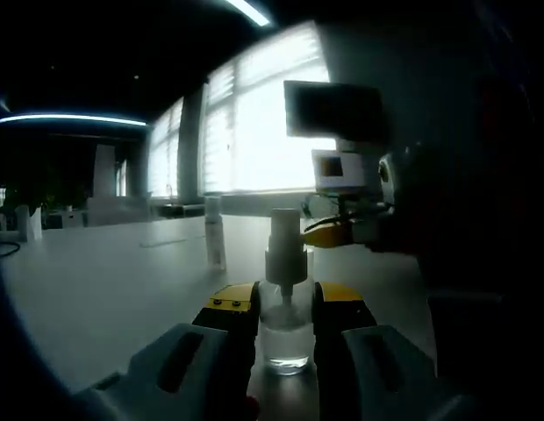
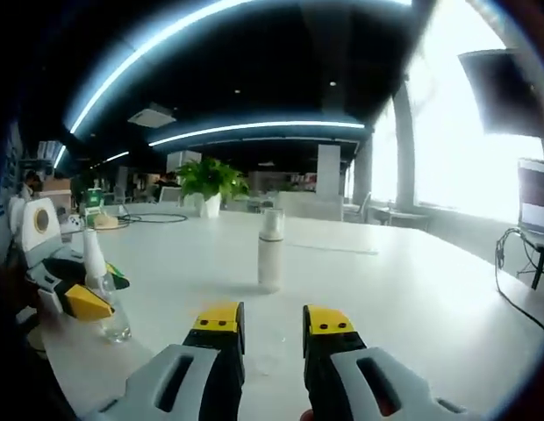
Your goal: Clamp pump bottle remove cover press pump head put on cover
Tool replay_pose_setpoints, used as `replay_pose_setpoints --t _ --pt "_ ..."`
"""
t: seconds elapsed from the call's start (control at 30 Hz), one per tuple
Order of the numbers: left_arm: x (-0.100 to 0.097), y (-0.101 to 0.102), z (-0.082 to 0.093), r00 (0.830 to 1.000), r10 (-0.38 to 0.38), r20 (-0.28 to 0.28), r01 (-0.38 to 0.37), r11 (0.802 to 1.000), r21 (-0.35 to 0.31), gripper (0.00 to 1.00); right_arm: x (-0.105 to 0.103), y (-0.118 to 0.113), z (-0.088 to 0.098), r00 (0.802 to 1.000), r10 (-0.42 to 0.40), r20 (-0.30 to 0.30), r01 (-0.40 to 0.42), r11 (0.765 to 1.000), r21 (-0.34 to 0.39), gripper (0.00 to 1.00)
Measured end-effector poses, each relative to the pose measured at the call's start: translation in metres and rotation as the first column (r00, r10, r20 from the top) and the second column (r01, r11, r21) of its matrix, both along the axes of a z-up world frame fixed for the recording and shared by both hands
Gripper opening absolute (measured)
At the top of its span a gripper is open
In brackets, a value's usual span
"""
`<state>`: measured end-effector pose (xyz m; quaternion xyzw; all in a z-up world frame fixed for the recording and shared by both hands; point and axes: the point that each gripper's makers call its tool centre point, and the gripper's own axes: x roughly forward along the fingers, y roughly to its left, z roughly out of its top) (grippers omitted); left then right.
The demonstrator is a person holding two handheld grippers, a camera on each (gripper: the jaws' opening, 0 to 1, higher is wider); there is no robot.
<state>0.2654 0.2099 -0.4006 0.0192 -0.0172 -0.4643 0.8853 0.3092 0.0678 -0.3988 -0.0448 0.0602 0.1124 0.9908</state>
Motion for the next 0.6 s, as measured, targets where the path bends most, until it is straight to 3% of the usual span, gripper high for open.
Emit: replay_pose_setpoints --t 0.1,0.6 --pt "-0.001 -0.001 0.0 1.0 0.0 0.0 0.0 1.0 0.001 0.15 0.001 -0.002 -0.003 1.0 -0.001 -0.011 0.002 1.0 0.03 0.2" --pt "-0.001 -0.001 0.0 1.0 0.0 0.002 0.0 1.0 0.005 0.15 0.005 -0.003 -0.018 0.999 -0.009 -0.044 0.01 0.999 0.033 0.18"
